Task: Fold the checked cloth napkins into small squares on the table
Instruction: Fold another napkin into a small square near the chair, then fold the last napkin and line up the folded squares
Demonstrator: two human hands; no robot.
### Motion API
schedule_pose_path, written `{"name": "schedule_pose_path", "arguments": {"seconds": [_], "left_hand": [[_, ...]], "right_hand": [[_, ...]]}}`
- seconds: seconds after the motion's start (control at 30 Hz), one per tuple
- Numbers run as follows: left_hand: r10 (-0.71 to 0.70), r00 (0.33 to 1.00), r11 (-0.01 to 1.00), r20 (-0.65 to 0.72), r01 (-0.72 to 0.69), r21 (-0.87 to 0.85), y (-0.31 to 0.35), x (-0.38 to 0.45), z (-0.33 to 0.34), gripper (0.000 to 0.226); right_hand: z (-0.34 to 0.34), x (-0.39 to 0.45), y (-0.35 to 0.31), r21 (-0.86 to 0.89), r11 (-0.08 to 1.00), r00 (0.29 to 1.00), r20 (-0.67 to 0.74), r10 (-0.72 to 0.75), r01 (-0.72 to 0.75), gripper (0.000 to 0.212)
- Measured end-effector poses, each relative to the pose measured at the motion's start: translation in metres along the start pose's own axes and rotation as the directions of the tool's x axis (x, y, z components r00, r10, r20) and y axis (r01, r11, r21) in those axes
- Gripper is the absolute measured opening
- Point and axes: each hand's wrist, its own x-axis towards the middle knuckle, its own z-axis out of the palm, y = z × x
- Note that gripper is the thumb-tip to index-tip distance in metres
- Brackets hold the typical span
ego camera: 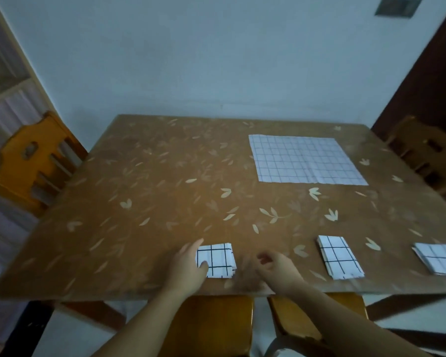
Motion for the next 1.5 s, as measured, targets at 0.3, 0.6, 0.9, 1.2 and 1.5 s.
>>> {"name": "schedule_pose_path", "arguments": {"seconds": [0.3, 0.6, 0.9, 1.2, 1.5], "left_hand": [[0.283, 0.958, 0.938, 0.037, -0.285, 0.199, 0.105, -0.016, 0.032, 0.060], [0.361, 0.929, 0.893, 0.078, -0.368, 0.258, 0.257, -0.076, 0.133, 0.060], [0.396, 0.912, 0.862, 0.109, -0.410, 0.299, 0.354, -0.064, 0.187, 0.058], [0.344, 0.936, 0.906, 0.073, -0.351, 0.236, 0.381, 0.041, 0.237, 0.059], [0.191, 0.982, 0.948, -0.015, -0.180, 0.264, 0.390, 0.114, 0.259, 0.061]], "right_hand": [[-0.123, -0.047, 0.074, -0.218, 0.975, 0.977, -0.193, -0.088, 0.045, 0.046], [-0.257, -0.125, 0.201, -0.373, 0.928, 0.943, -0.316, -0.107, -0.020, 0.051], [-0.336, -0.108, 0.250, -0.309, 0.951, 0.922, -0.364, -0.131, 0.014, 0.054], [-0.392, -0.017, 0.279, -0.442, 0.897, 0.951, -0.283, -0.122, -0.016, 0.058], [-0.420, 0.111, 0.289, -0.479, 0.874, 0.970, -0.165, -0.179, 0.080, 0.060]]}}
